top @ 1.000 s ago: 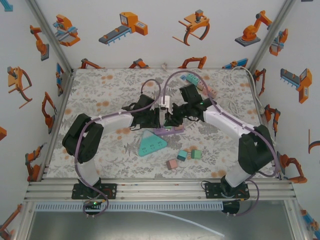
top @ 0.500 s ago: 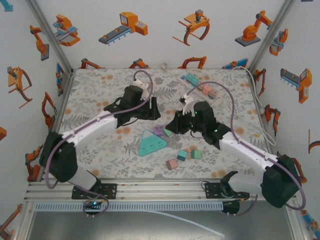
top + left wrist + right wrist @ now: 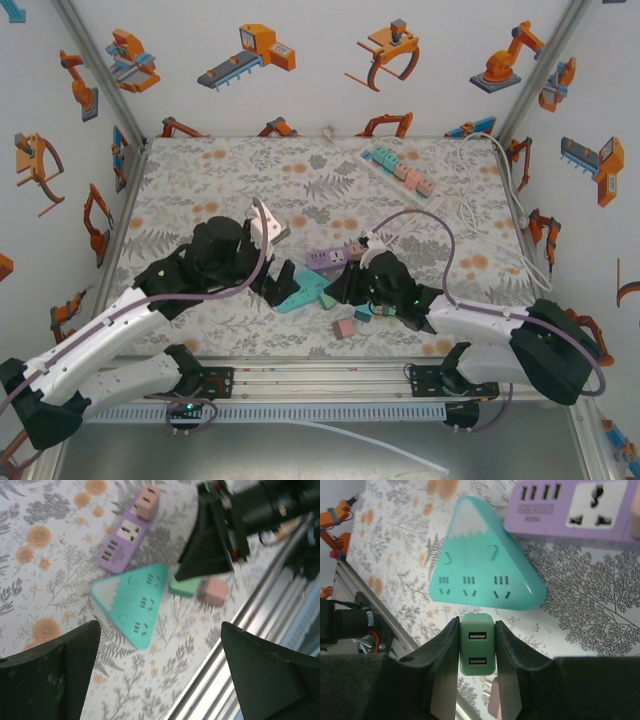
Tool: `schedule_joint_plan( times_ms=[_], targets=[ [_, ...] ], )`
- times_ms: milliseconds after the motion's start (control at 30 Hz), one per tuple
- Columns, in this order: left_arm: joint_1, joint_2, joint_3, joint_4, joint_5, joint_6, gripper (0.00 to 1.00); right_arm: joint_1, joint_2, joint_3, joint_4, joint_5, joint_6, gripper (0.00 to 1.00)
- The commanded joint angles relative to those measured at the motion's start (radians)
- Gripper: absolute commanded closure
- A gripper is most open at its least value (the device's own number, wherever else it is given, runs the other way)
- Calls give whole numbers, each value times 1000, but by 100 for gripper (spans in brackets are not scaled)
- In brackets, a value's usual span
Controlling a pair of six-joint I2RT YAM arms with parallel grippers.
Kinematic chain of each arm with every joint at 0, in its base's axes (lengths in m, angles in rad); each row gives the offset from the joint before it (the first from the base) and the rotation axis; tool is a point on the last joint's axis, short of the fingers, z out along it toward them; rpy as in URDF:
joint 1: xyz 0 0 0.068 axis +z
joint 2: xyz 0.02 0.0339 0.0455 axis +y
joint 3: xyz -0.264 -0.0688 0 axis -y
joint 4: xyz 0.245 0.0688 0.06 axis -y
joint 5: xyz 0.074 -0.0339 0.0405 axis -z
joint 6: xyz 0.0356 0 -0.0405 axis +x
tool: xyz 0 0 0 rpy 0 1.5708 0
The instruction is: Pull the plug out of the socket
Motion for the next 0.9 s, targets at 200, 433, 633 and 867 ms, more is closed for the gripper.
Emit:
schedule_joint_plan(
  times_ms=[200,433,633,867],
  targets=[
    [-21,-108,-125,-101,74,250,3,68,163,-9,247,79,68,72],
    [-22,-138,-139,-98,78,258,3,98,216,-2,245,107,81,54],
    [-21,-139,-140,-97,55,253,3,104,224,-7,241,116,83,46],
    [-21,-134,-140,-98,42,250,3,104,172,-4,185,123,43,41]
  ],
)
